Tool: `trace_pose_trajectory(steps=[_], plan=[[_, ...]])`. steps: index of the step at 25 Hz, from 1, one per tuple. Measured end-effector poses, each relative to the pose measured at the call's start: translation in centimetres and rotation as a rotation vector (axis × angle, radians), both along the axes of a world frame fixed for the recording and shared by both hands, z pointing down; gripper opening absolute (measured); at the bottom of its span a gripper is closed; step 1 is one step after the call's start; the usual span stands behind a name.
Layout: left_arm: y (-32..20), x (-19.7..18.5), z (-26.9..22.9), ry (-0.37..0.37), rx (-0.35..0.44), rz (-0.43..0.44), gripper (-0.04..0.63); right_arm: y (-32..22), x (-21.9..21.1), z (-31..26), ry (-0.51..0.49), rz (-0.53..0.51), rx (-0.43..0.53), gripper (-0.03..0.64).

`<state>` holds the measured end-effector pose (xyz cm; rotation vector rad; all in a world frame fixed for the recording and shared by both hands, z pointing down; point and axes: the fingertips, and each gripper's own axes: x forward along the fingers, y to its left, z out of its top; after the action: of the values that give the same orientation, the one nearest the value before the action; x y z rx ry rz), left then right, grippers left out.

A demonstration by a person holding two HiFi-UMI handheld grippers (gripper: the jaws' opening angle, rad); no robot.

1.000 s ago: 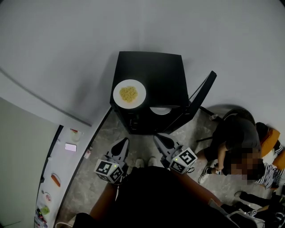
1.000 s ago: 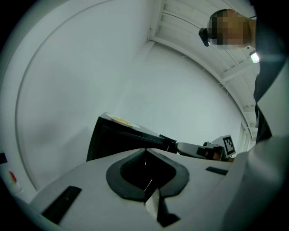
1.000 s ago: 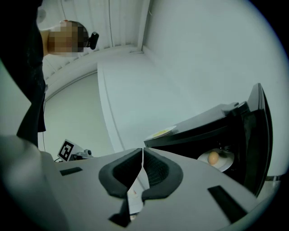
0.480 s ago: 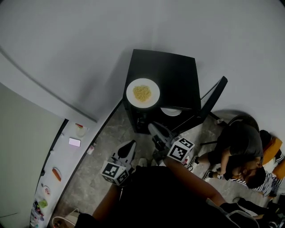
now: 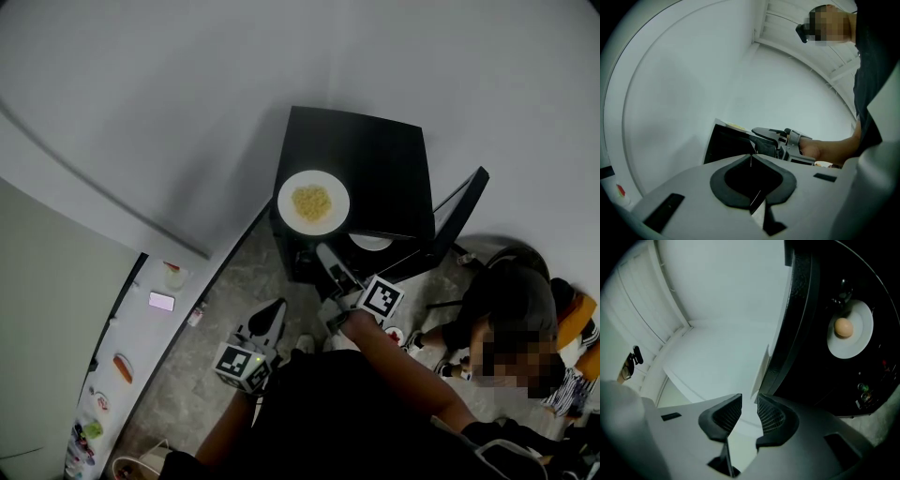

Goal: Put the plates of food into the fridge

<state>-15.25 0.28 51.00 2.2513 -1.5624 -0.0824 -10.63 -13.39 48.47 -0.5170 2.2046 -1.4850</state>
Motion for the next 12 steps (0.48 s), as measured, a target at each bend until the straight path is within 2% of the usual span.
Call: trace_pose_trajectory(steps=[12], plan=[[-1.8, -1.6, 0.8, 0.018, -0.034, 0.010, 0.023, -3.0, -2.3, 0.6, -0.069, 0.010, -0.111, 0.117]])
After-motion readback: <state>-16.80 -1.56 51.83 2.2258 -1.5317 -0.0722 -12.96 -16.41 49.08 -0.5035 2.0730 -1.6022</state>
